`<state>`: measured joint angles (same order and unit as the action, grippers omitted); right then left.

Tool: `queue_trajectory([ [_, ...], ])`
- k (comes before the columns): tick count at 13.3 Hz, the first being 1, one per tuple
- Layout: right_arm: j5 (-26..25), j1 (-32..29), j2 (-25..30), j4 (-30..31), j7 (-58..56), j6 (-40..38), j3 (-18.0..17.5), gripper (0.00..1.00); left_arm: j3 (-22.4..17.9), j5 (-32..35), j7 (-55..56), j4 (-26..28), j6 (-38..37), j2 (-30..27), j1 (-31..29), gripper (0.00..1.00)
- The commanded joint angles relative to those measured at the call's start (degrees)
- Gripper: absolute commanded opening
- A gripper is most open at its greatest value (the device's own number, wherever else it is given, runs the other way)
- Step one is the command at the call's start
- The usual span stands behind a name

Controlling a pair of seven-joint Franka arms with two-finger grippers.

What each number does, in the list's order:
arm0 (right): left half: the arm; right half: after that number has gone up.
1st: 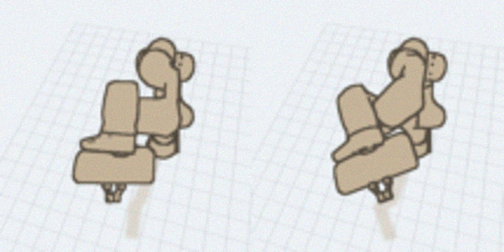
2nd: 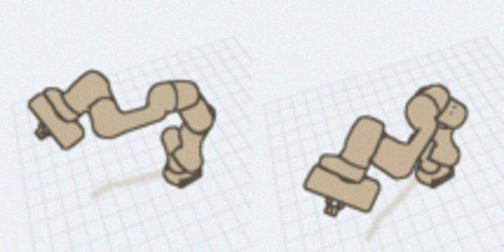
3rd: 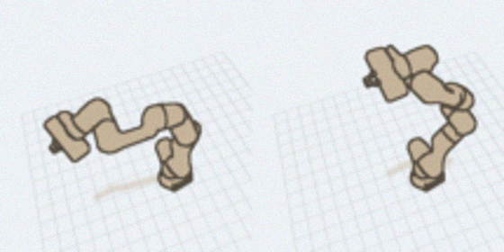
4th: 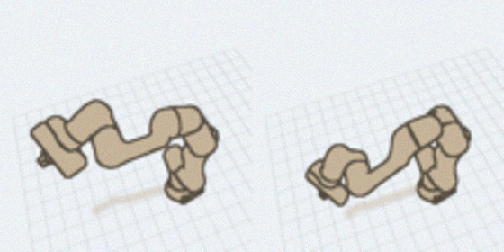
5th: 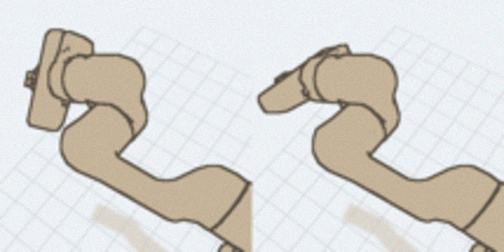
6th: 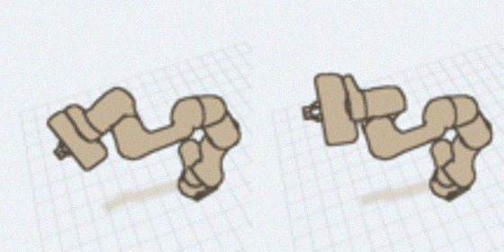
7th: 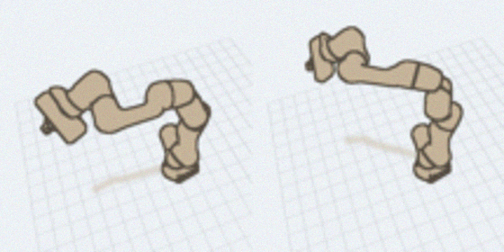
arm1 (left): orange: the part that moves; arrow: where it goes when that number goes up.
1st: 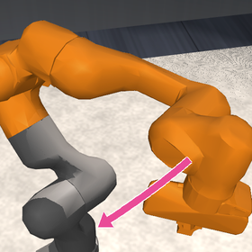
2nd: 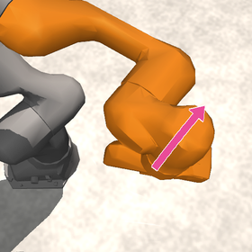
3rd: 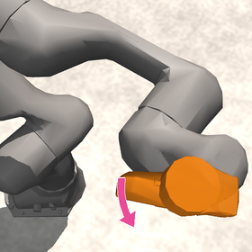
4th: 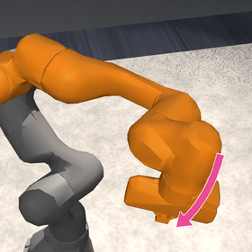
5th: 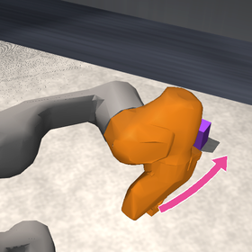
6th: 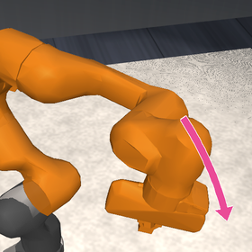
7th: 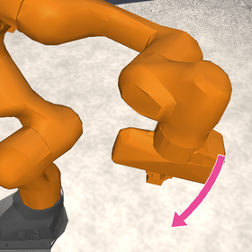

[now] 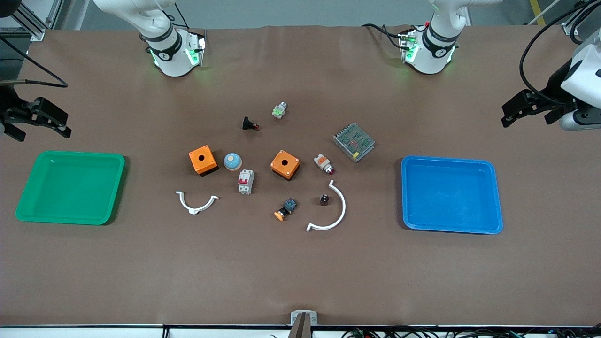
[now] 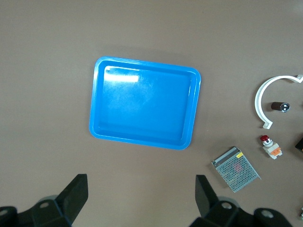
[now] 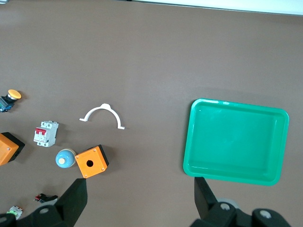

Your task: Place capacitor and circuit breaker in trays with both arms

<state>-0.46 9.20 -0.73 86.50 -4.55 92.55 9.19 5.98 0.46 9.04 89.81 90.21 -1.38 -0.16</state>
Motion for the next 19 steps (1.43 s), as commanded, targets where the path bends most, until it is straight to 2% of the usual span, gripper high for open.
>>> queue_trajectory([
  [1, 0.7, -0.1, -0.9, -1.4, 0.9, -0.4, 0.1, 1.00, 0.3, 0.0, -0.6, -1.3, -0.3, 0.6, -0.1, 1.00],
  [5, 0.7, -0.8, -0.9, -1.4, 0.8, -0.4, -0.1, 1.00, 0.3, 0.1, -0.9, -2.3, -0.1, 2.0, 0.6, 1.00],
  [7, 0.6, -3.6, -0.9, -1.5, 0.9, -0.4, -3.5, 1.00, 0.3, 0.1, -1.4, -5.0, -0.3, 4.4, 0.5, 1.00],
  [10, 0.7, -6.2, -0.9, -1.5, 0.9, -0.4, -6.0, 1.00, 0.9, -0.1, -0.5, -5.1, 0.9, 9.2, 2.4, 1.00],
  [12, 0.7, -8.0, -0.9, -1.6, 0.9, -0.4, -8.0, 1.00, 1.0, 0.1, -0.3, -5.1, 5.9, 12.8, 5.0, 1.00],
  [14, 0.7, -8.2, -0.9, -1.7, 0.9, -0.5, -8.4, 1.00, 1.0, 0.1, 0.2, -4.8, 9.6, 16.4, 7.7, 1.00],
  [16, 0.7, -9.1, -0.9, -1.7, 0.7, -0.5, -8.8, 1.00, 0.9, 0.1, 3.2, -4.7, 13.3, 19.5, 10.2, 1.00],
  [18, 0.7, -11.3, -1.0, -1.9, 0.9, -0.5, -11.5, 1.00, 1.0, 0.0, 7.5, -4.8, 15.4, 22.4, 12.9, 1.00],
  [19, 0.6, -10.7, -0.9, -1.9, 0.9, -0.5, -11.6, 1.00, 1.0, 0.0, 9.6, -4.9, 16.0, 24.0, 14.2, 1.00],
])
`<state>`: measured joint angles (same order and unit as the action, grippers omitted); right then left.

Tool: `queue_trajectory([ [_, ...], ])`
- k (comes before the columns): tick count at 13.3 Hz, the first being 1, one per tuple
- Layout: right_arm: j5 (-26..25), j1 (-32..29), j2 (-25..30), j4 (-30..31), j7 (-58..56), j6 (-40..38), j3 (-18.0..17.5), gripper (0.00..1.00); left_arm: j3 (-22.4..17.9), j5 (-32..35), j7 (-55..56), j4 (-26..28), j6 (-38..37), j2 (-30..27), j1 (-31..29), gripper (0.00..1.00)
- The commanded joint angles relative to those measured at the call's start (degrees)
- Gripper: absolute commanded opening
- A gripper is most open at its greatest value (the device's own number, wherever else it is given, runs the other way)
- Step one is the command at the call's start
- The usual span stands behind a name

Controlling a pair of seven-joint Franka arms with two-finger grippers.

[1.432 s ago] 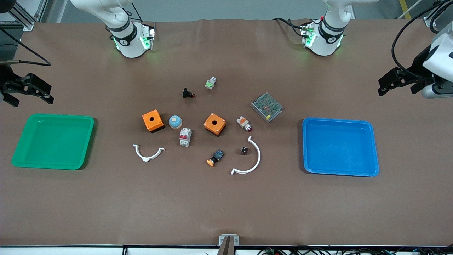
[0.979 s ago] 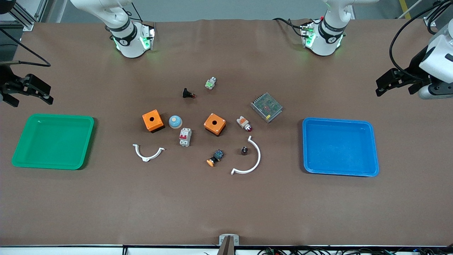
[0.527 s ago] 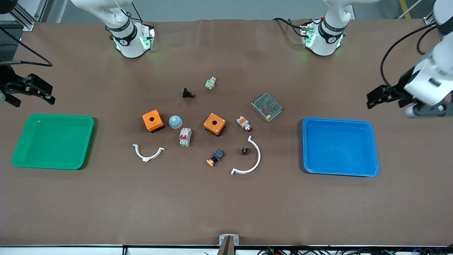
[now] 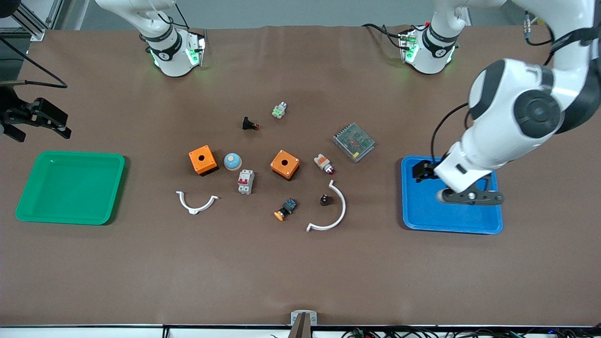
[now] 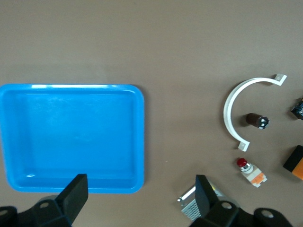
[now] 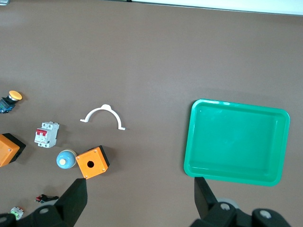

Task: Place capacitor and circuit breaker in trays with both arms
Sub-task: 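Reach the left gripper to the black capacitor while the right gripper moves out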

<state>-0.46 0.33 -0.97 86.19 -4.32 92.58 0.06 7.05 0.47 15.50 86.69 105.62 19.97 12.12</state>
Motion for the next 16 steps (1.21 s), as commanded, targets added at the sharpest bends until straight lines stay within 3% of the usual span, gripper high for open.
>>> queue_trajectory([
  [1, 0.6, -1.7, -0.8, -1.5, 0.6, -0.6, -2.5, 1.00, -0.1, 0.0, 5.0, -1.9, 1.3, 4.2, 3.3, 1.00],
  [7, 0.6, -1.4, -1.2, -1.4, 0.7, -1.0, -2.6, 1.00, -0.2, 0.0, 16.6, -1.9, 13.1, 13.5, 9.8, 1.00],
  [10, 0.6, 0.2, -2.4, -1.4, 0.5, -0.9, -2.5, 1.00, -0.4, 0.1, 26.2, -1.3, 22.8, 18.9, 13.9, 0.97],
  [14, 0.1, 5.2, -4.9, 0.7, 1.2, -2.3, -2.7, 1.00, -0.7, 5.4, 30.5, -3.3, 29.8, 24.1, 16.8, 0.83],
  [16, 0.1, 9.2, -5.9, 2.9, 8.5, -4.1, -2.7, 1.00, -1.3, 5.5, 30.9, -5.4, 30.4, 26.4, 18.2, 0.78],
])
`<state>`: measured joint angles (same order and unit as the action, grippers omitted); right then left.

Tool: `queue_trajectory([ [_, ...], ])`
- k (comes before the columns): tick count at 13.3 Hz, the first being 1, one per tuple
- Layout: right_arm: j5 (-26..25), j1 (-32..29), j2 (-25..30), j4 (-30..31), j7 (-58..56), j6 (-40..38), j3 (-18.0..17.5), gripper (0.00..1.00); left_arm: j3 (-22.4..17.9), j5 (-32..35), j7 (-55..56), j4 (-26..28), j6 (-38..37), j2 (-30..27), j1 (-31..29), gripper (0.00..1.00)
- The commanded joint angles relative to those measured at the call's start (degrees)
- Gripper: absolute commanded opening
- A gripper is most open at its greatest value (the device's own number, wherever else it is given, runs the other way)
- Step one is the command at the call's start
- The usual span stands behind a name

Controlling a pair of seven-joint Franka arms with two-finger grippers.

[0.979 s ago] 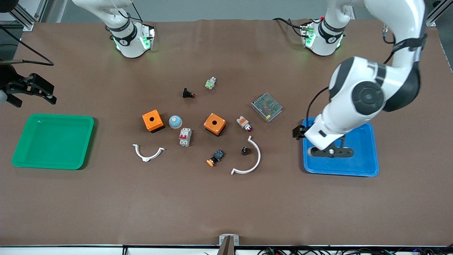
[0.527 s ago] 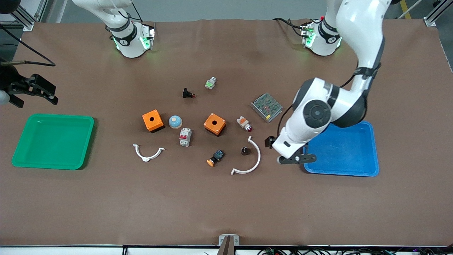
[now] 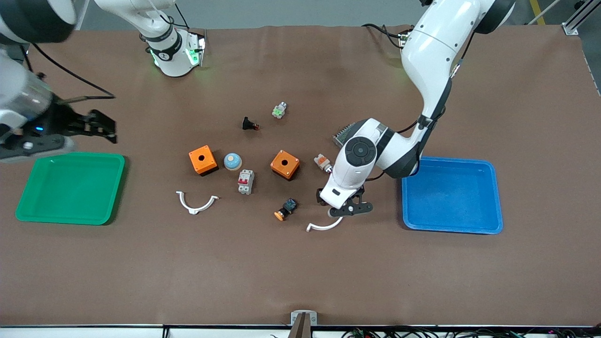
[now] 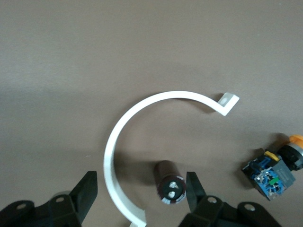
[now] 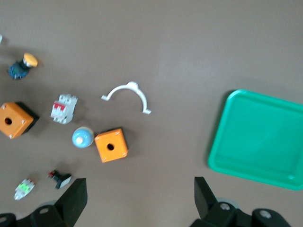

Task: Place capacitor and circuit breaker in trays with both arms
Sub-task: 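Reach the left gripper to the black capacitor while the right gripper moves out, then grasp the capacitor with the left gripper while the right gripper reaches the breaker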

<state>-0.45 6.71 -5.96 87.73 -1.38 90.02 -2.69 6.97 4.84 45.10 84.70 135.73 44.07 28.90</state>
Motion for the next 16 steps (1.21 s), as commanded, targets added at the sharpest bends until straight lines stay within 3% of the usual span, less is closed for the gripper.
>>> queue_trajectory([
  [1, 0.0, 5.0, -2.7, 1.5, 11.8, -3.9, 0.0, 1.00, -1.3, 1.1, 2.1, -3.8, 0.2, 2.7, 1.9, 0.77],
  [4, 0.6, 10.6, -8.8, 2.5, 17.5, -0.9, 0.0, 1.00, -1.3, 1.2, 2.6, -3.9, 0.6, 3.6, 2.9, 0.73],
  [7, 1.8, 13.6, -9.9, 13.1, 18.2, 15.9, 0.0, 1.00, -1.6, 1.3, 4.1, -3.8, 1.4, 4.0, 3.7, 0.70],
  [9, 4.0, 14.0, -12.8, 17.8, 18.8, 27.5, 0.0, 1.00, -1.6, 1.8, 4.1, -3.7, 1.4, 4.0, 3.7, 0.62],
  [13, 4.0, 18.4, -21.6, 17.9, 28.4, 40.6, 0.0, 1.00, -1.6, 1.8, 4.5, -3.7, 1.4, 4.8, 3.8, 0.53],
  [16, 4.0, 21.0, -23.1, 17.6, 33.7, 42.7, 0.0, 1.00, -1.6, 1.8, 4.5, -3.8, 1.4, 5.0, 3.8, 0.42],
])
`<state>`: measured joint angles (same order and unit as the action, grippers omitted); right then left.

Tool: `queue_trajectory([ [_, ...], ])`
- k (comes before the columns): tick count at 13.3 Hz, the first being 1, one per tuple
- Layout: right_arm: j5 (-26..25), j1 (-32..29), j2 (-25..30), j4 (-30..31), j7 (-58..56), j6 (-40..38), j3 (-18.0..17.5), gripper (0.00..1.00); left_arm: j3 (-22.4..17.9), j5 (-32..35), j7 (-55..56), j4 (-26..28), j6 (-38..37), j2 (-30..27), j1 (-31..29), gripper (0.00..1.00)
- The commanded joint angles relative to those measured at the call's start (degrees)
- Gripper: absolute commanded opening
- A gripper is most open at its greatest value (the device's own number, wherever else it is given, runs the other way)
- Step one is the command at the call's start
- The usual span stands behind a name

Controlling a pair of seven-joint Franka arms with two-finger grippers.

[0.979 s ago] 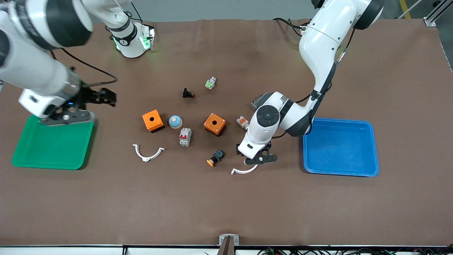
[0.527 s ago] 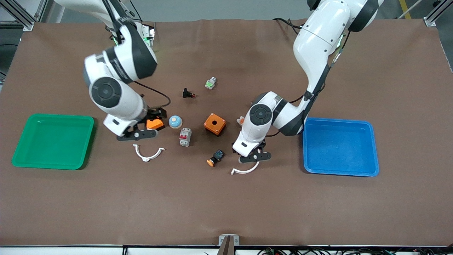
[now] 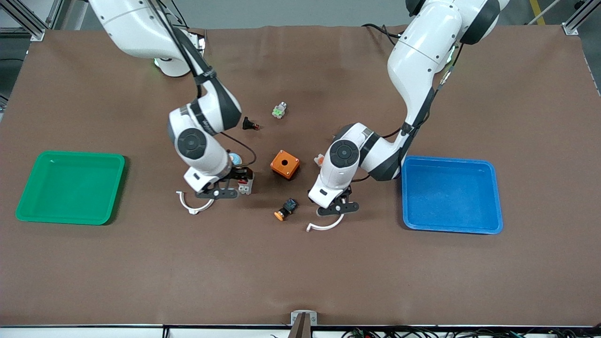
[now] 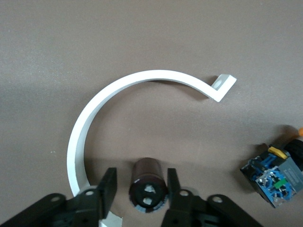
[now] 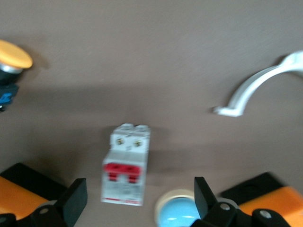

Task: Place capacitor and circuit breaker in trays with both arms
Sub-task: 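Grasp the capacitor with the left gripper while the right gripper reaches the breaker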

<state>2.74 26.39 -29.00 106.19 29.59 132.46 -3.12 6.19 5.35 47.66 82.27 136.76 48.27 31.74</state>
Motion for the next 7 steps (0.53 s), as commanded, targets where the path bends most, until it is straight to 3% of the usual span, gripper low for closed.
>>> queue_trajectory([
  [1, 0.8, 1.6, -0.4, -0.8, 2.9, 0.7, 0.4, 1.00, -0.8, 1.2, 2.0, -1.3, 0.4, 0.8, 1.0, 0.41],
  [3, 0.8, 1.5, -1.1, -0.8, 2.9, 1.5, 0.4, 1.00, -0.8, 1.2, 2.0, -1.3, 0.4, 0.8, 1.1, 0.41],
  [5, 0.7, 0.9, -1.6, -0.9, 2.8, 2.0, 0.5, 1.00, -0.8, 1.2, 2.0, -1.3, 0.4, 0.8, 1.2, 0.30],
  [7, 0.7, 0.6, -1.9, -1.0, 2.8, 2.6, 0.6, 1.00, -0.8, 1.5, 1.9, -1.2, 0.1, 0.3, 1.3, 0.13],
])
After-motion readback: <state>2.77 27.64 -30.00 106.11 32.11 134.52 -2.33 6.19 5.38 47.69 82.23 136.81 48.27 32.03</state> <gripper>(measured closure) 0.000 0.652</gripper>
